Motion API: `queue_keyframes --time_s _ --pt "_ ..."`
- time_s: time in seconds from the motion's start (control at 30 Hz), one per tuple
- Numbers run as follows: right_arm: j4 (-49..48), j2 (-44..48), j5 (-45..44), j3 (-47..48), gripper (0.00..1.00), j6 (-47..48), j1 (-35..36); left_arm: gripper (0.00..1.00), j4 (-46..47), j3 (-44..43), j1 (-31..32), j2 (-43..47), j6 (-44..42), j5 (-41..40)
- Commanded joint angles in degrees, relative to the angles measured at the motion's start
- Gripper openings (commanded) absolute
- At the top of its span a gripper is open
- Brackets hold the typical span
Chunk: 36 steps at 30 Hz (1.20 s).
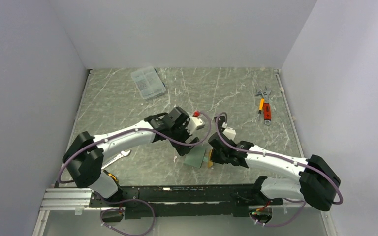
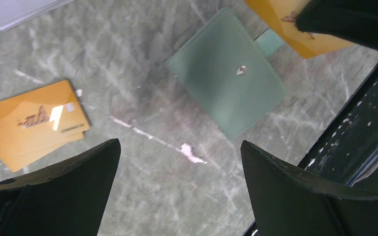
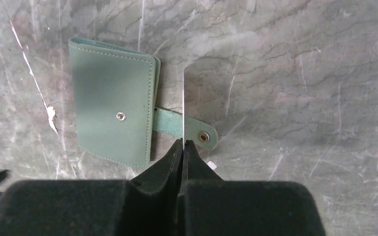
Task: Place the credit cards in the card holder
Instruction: Open the card holder at the center of the board.
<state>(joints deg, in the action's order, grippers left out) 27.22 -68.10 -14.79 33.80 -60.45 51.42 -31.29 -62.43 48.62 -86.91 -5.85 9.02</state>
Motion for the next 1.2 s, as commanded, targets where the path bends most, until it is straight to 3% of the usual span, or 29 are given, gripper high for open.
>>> queue_keyframes --time_s 0.0,0.23,0.5,0.93,1.17 --pt "-5.9 2.4 1.4 -5.9 0.00 -2.9 -1.7 0.99 2.5 -3.6 5.5 -3.8 4.6 -5.0" --pt "-11.4 10.6 7.4 -13.3 0.00 -2.7 -7.3 0.99 1.3 -10.2 11.4 -11.9 4.3 -11.9" --pt "-12.9 13.7 9.4 -17.3 0.00 -3.5 -9.5 0.99 5.0 -8.4 15.4 -15.5 1.7 -20.5" --pt "-13.6 18.5 9.8 -21.3 0.00 -3.9 -11.0 0.99 6.6 -7.2 16.0 -19.6 0.1 -20.5" --pt "-14.6 16.8 9.5 -21.7 0.00 -4.1 -10.9 0.87 8.6 -5.9 16.0 -19.3 -2.9 -22.8"
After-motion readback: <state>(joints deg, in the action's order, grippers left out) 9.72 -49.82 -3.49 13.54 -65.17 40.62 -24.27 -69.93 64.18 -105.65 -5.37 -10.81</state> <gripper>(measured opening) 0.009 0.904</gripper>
